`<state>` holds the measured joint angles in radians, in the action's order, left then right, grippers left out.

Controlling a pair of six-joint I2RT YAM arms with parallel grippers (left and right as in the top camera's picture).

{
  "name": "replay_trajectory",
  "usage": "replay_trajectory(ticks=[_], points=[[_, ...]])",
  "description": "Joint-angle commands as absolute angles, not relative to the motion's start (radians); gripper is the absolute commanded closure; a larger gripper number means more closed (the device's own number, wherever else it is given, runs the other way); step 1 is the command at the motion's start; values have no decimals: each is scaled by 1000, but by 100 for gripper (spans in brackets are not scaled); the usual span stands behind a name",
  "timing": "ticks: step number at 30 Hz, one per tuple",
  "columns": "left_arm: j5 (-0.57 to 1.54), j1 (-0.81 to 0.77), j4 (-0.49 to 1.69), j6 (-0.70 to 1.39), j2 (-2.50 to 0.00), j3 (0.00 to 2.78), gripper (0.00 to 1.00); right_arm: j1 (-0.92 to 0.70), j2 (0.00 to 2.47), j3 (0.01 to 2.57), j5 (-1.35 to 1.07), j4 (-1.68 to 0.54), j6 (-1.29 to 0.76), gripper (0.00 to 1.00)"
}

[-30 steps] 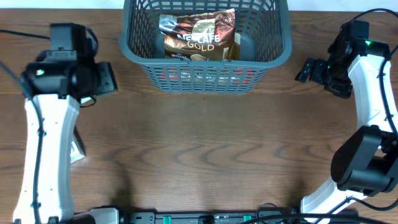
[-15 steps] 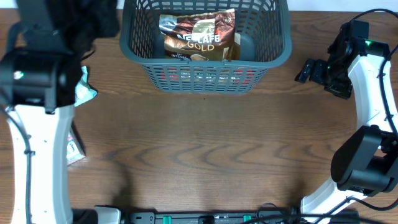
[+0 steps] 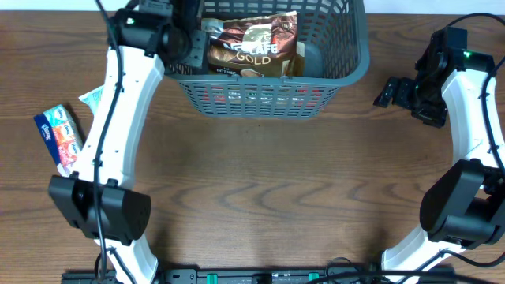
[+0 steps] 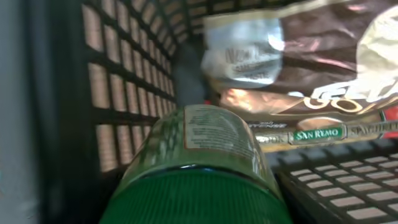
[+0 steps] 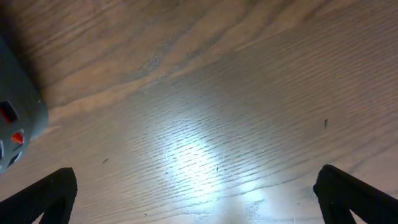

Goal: Pack container
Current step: 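Lift the jar with the left gripper and lower it into the basket, then move the left gripper to the mint-green wipes pouch and grasp it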

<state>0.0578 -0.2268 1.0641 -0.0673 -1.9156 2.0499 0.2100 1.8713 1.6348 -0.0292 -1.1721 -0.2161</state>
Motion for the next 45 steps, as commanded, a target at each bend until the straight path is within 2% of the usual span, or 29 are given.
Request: replay_trajectory(ticks=[1,9,10,11,13,14,20,31,34,39,45], points=[[43,-209,1095,-75,-1908,2070,94,202,1870,1631,-23,-1174,-200,1],[42,-209,1095,-75,-1908,2070,94,202,1870,1631,-23,-1171,-200,1],[42,-209,1095,-75,-1908,2070,87,202,1870,1631,-23,-1171,-200,1],[42,-209,1095,-75,-1908,2070,67,202,1870,1631,-23,-1171,-200,1],[42,-209,1095,-79,-1908,2070,10,202,1870,1631,-23,-1170,-200,1],[42,-209,1095,-83,-1908,2070,1,202,1870,1631,-22,-1170,-200,1],[31,-208,1095,-121,-1894,2073,1,202,1870,1631,-22,-1170,-200,1],[-242,-183,1086,-124,-1729,2245,1,202,1870,1631,-22,-1168,-185,1],[-270,-103,1090,0,-1666,2261,2,202,1870,1631,-22,-1169,-185,1],[-270,81,1243,437,-1656,2251,2,202,1870,1631,-23,-1169,-186,1],[-136,173,1293,422,-1806,2215,2,202,1870,1631,-23,-1163,-185,1]])
